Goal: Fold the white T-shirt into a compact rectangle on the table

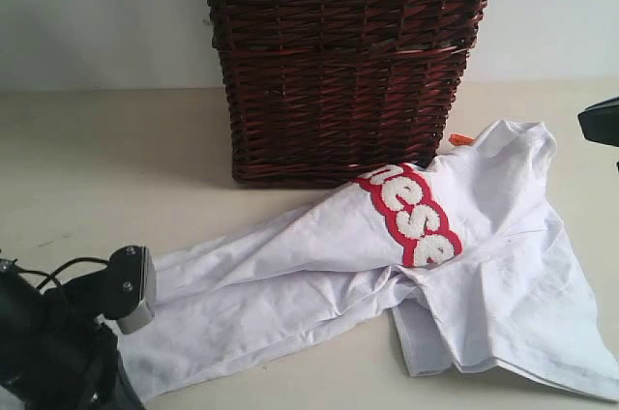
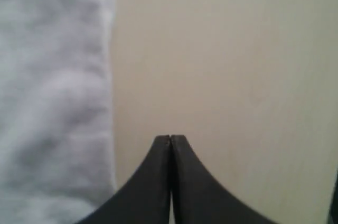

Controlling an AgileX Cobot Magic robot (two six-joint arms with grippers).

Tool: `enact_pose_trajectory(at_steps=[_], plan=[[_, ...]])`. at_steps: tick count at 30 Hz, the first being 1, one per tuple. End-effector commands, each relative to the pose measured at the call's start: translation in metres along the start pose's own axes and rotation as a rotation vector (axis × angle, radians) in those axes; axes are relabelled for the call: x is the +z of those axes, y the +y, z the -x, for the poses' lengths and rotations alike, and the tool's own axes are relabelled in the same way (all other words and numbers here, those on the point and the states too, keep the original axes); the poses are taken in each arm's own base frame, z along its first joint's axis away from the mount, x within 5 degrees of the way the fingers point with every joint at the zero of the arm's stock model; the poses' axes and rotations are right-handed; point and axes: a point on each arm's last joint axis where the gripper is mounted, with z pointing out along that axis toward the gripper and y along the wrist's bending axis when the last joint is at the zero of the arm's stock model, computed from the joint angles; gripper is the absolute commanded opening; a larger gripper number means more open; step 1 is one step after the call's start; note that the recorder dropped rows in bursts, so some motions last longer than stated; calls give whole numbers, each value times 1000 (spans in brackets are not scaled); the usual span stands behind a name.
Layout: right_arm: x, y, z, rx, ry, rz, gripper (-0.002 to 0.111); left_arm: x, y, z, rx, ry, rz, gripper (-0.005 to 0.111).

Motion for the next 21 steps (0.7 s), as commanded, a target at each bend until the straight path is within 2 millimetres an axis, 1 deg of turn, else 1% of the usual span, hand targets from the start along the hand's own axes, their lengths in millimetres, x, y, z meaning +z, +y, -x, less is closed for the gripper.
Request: enact_pose_trajectory(at_steps=[1, 3, 5, 7, 8, 10, 11, 13, 15, 18, 21], plan=[[-2, 0, 0, -9, -4, -5, 0, 7, -5, -11, -26, 26, -9, 0], [-2, -2, 0, -20, -2, -22, 0, 2, -3, -6, -17, 8, 30, 0], [1, -7, -1, -48, 10, -65, 0, -8, 0, 4, -36, -35, 74, 0], [6, -14, -2, -119, 30, -103, 0, -24, 2, 18, -97, -95, 128, 0], [11, -18, -3, -179, 48, -121, 0, -34, 3, 25, -133, -131, 167, 0], [23, -26, -6, -295, 81, -128, 0, -56, 3, 38, -169, -195, 243, 0], [31, -30, -9, -327, 100, -118, 0, -67, 2, 43, -158, -221, 283, 0], [49, -34, -17, -342, 156, -62, 0, -85, -4, 50, -100, -258, 347, 0], [66, -34, -30, -311, 233, 47, 0, -97, -11, 51, -50, -275, 389, 0], [79, -25, -48, -304, 349, 250, 0, -103, -19, 44, 94, -179, 404, 0], [80, -19, -59, -328, 427, 379, 0, -103, -18, 32, 204, -27, 429, 0]])
